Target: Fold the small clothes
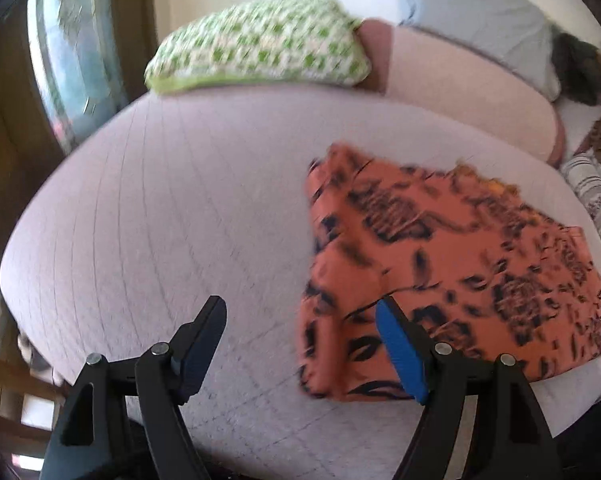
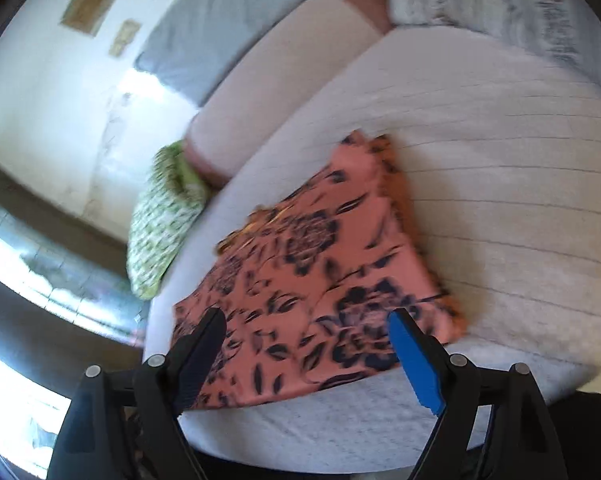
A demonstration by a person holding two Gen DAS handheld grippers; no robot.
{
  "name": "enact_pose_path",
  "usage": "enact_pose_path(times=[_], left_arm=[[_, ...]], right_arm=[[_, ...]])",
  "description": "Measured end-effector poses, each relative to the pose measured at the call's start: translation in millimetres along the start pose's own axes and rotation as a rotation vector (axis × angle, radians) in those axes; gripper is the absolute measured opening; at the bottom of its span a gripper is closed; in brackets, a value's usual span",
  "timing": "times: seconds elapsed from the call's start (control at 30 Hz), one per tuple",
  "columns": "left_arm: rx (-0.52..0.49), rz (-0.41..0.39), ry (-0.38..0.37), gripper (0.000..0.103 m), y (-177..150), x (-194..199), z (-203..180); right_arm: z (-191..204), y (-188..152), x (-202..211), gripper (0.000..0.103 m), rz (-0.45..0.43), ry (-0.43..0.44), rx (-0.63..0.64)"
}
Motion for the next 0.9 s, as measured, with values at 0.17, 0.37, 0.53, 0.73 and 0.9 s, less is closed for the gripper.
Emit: enact_pose_path(times=[0.17, 0.37, 0.53, 0.73, 0.9], left_arm=[[-0.038, -0.018, -0.046, 0.078, 14.2, 4.0, -12.9], [-0.068, -0.015, -0.076, 0.078, 21.6, -5.3, -34.0], [-0.092, 0.002, -0.092, 0.078, 29.3, -16.7, -50.1], [-0.103, 0.045, -0.067, 0.078, 33.8, -28.0, -60.2], [-0.099, 0.060, -0.078, 0.078, 33.3, -31.6, -67.4]], right_arm=[[-42.2, -1.5, -4.8, 0.084, -0.003, -0.083, -0.183], [11.5, 27.4, -2.3, 0.086, 0.014, 0.033, -0.060], [-11.0, 62.0, -57.2, 0.085, 0.046, -0.119, -0.123], [17.6, 39.0, -17.4, 0.086, -0.058, -0.048, -0.049], [25.7, -13.3, -14.4, 0.086, 0.049, -0.071, -0.017]])
Point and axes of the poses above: each gripper's, at about its wrist camera, not at the fingertips, and x roughly against the way its jaws point, z to its left, y to its top, the point moved 2 cm from there along -x, roughly the way its jaws point, and after that the axes turned 13 degrees about -x, right-handed, at the moved point
